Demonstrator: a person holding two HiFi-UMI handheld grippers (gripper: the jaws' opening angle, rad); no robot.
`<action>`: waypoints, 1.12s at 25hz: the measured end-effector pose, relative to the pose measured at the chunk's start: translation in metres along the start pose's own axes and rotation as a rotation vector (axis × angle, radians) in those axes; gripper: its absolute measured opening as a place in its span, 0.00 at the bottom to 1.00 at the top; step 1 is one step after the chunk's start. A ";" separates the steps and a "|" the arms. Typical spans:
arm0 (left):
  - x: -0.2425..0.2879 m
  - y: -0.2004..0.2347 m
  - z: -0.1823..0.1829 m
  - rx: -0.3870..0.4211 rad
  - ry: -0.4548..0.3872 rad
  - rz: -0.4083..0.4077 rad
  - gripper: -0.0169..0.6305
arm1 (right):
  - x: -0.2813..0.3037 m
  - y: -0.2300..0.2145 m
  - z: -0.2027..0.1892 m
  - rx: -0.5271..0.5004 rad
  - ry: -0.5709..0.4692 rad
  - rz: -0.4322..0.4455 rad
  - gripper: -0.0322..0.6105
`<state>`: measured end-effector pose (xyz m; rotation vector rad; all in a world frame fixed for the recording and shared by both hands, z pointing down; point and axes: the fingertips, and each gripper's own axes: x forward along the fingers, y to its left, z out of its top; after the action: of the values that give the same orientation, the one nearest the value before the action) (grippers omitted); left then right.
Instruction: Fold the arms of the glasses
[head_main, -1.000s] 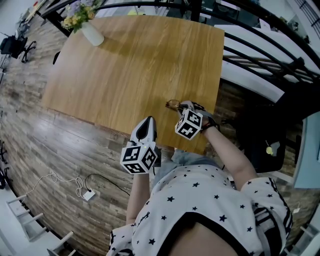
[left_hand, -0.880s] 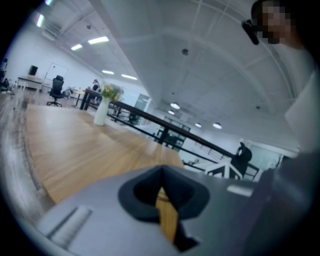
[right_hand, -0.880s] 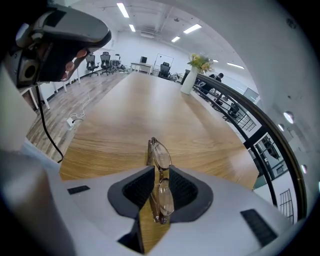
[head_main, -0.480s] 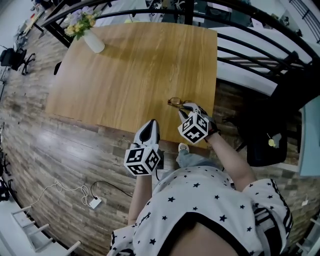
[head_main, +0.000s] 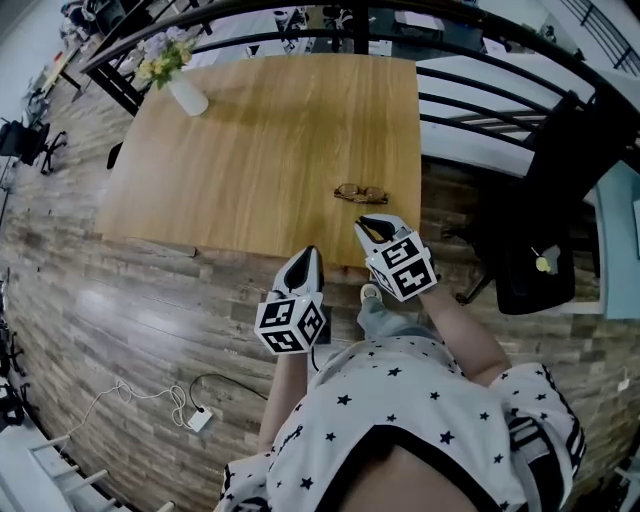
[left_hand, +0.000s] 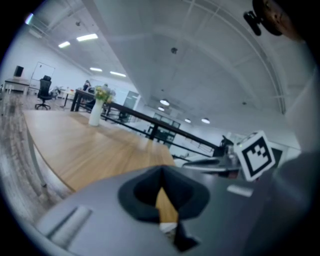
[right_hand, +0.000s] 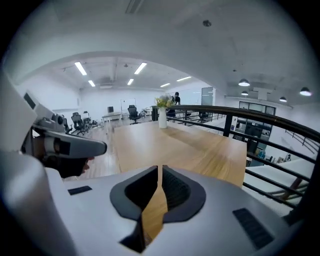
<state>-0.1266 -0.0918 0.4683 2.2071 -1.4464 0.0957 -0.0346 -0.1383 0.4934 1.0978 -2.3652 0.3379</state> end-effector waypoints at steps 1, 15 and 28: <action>-0.005 -0.002 -0.003 0.002 0.003 -0.003 0.04 | -0.007 0.006 0.001 0.014 -0.015 0.004 0.11; -0.070 -0.023 -0.037 0.010 0.007 -0.048 0.04 | -0.082 0.076 -0.014 0.111 -0.137 0.001 0.08; -0.121 -0.051 -0.070 -0.003 0.002 -0.060 0.04 | -0.132 0.118 -0.051 0.106 -0.152 0.021 0.08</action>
<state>-0.1194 0.0568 0.4724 2.2457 -1.3769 0.0756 -0.0359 0.0432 0.4634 1.1863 -2.5186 0.4042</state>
